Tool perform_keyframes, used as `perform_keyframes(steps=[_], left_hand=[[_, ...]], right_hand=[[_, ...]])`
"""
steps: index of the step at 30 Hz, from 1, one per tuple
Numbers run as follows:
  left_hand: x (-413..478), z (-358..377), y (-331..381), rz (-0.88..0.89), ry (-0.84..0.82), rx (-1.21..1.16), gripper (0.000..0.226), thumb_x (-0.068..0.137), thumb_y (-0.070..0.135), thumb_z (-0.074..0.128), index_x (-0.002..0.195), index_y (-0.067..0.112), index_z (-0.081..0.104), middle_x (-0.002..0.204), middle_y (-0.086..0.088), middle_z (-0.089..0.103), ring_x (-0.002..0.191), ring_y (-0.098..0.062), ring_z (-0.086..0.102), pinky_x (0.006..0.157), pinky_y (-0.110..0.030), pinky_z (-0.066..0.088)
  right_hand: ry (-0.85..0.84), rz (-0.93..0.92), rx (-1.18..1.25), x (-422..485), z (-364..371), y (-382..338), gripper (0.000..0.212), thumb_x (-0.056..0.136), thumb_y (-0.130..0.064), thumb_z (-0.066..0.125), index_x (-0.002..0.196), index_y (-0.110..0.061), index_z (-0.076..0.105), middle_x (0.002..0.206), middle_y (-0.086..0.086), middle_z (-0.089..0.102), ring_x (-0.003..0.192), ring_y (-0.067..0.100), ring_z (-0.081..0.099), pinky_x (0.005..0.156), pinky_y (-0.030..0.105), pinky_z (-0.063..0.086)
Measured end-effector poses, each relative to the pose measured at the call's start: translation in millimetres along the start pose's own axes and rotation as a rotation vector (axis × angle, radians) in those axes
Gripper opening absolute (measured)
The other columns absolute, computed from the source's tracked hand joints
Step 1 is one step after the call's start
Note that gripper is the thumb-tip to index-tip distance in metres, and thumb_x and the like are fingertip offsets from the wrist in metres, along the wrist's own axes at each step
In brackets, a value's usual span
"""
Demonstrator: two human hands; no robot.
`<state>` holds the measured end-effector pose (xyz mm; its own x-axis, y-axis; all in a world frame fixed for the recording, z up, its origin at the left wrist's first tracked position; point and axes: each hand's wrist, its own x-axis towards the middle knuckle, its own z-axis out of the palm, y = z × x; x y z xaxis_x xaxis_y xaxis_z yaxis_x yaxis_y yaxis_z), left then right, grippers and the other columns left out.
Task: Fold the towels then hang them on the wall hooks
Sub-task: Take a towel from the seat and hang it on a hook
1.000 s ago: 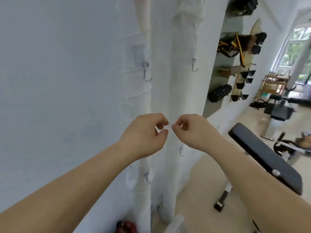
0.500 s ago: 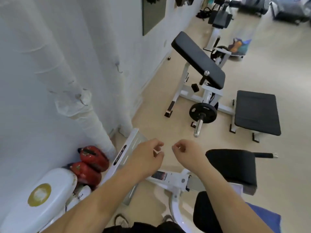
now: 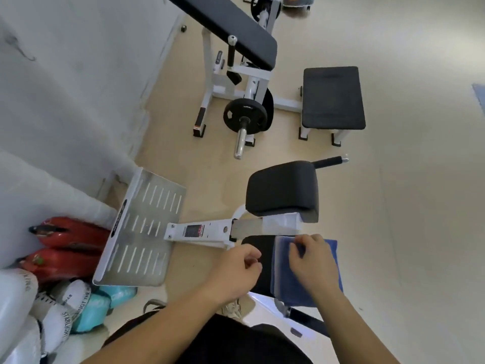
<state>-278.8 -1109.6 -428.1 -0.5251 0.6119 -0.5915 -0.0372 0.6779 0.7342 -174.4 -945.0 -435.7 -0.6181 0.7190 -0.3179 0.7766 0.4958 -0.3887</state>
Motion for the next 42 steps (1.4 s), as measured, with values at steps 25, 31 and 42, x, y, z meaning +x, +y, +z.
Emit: perform_keyframes(steps=[25, 31, 42], left_hand=[[15, 53, 105, -0.033, -0.332, -0.452, 0.03, 0.079, 0.018, 0.071, 0.109, 0.018, 0.068, 0.107, -0.012, 0.074, 0.101, -0.027, 0.073, 0.092, -0.045, 0.06], [-15, -31, 118, 0.172, -0.226, -0.409, 0.019, 0.094, 0.014, 0.069, 0.106, 0.028, 0.066, 0.099, -0.002, 0.079, 0.097, -0.022, 0.075, 0.089, -0.042, 0.062], [-106, -226, 28, 0.25, 0.229, -0.378, 0.021, 0.093, 0.016, 0.075, 0.108, 0.031, 0.077, 0.094, 0.001, 0.08, 0.089, -0.017, 0.076, 0.072, -0.019, 0.058]], right_hand=[[-0.071, 0.021, 0.425, -13, -120, 50, 0.071, 0.076, 0.016, 0.063, 0.133, -0.026, 0.058, 0.13, -0.009, 0.062, 0.117, -0.003, 0.057, 0.091, 0.001, 0.041], [-0.34, -0.261, 0.408, -10, -168, -23, 0.038, 0.094, -0.02, 0.066, 0.127, -0.04, 0.064, 0.118, -0.02, 0.069, 0.111, 0.002, 0.065, 0.092, 0.026, 0.057], [-0.519, -0.665, 0.328, -9, -90, -255, 0.021, 0.093, -0.049, 0.069, 0.102, -0.03, 0.072, 0.091, 0.004, 0.074, 0.087, 0.024, 0.071, 0.082, 0.049, 0.059]])
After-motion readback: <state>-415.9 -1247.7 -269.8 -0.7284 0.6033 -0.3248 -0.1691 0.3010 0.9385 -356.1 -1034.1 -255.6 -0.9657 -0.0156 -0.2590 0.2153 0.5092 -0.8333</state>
